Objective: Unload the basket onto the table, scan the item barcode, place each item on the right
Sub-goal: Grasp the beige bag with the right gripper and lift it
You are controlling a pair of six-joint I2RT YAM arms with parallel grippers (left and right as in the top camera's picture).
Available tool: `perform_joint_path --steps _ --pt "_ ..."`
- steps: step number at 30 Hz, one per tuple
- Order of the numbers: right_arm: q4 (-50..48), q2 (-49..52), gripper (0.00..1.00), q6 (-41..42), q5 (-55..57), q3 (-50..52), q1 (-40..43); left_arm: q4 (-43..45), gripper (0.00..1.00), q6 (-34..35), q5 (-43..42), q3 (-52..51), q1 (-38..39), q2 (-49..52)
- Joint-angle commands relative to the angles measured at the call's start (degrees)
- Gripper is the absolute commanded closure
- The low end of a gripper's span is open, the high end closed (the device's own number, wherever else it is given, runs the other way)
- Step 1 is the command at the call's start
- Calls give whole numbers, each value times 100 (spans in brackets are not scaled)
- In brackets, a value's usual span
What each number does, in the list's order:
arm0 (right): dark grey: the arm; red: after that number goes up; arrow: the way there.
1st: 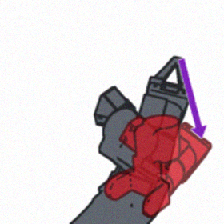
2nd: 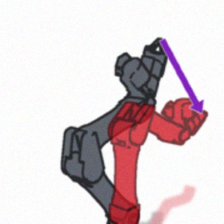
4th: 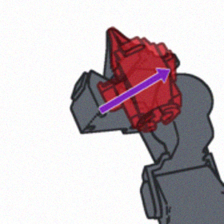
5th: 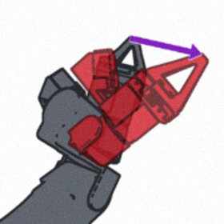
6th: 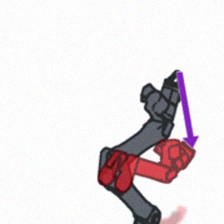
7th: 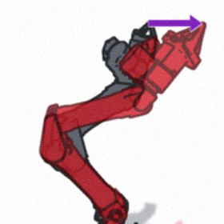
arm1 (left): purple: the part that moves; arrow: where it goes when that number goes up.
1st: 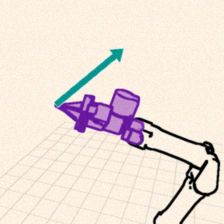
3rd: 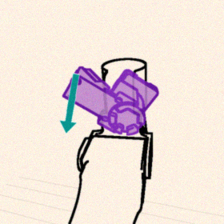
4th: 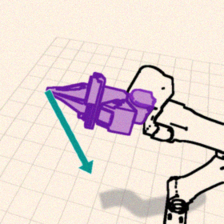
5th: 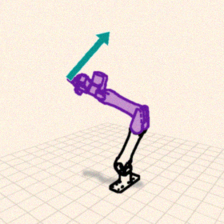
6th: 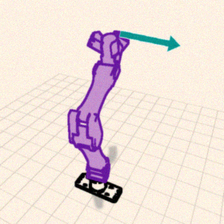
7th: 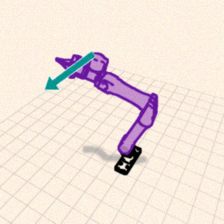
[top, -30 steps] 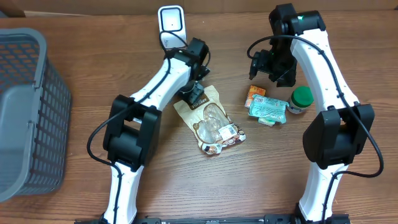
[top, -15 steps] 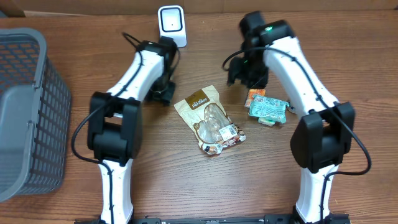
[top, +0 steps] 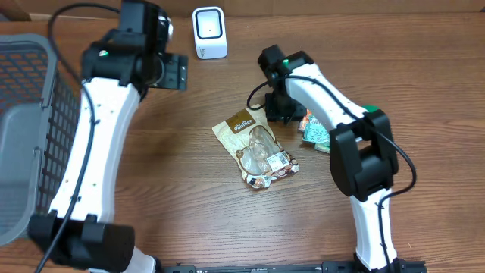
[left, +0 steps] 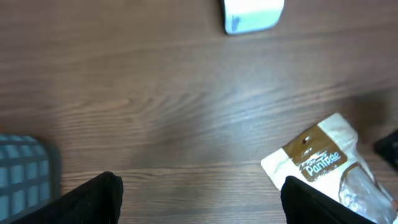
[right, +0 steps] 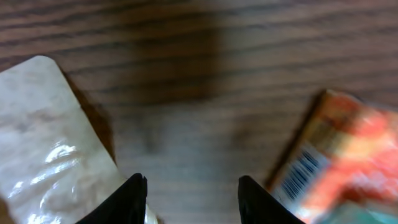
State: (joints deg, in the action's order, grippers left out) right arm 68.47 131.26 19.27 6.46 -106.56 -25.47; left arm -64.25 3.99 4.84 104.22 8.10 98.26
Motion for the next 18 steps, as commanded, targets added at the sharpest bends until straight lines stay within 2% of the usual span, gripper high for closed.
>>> perform_joint_path --steps 1,10,12,15,18 --pt "-197 190 55 -623 31 13 -323 -4 13 59 -87 -9 -136 96" --pt "-715 260 53 -1766 -682 11 -1497 -59 12 79 -90 -9 -605 105" --pt "-741 260 44 -1961 -938 -4 -1770 -118 12 76 -114 -9 -734 105" --pt "-592 258 37 -1976 -1182 -240 -2096 -199 13 74 -247 -9 -868 105" --pt "-76 205 35 -1740 -1305 -774 -2166 -243 14 72 -330 -15 -885 105"
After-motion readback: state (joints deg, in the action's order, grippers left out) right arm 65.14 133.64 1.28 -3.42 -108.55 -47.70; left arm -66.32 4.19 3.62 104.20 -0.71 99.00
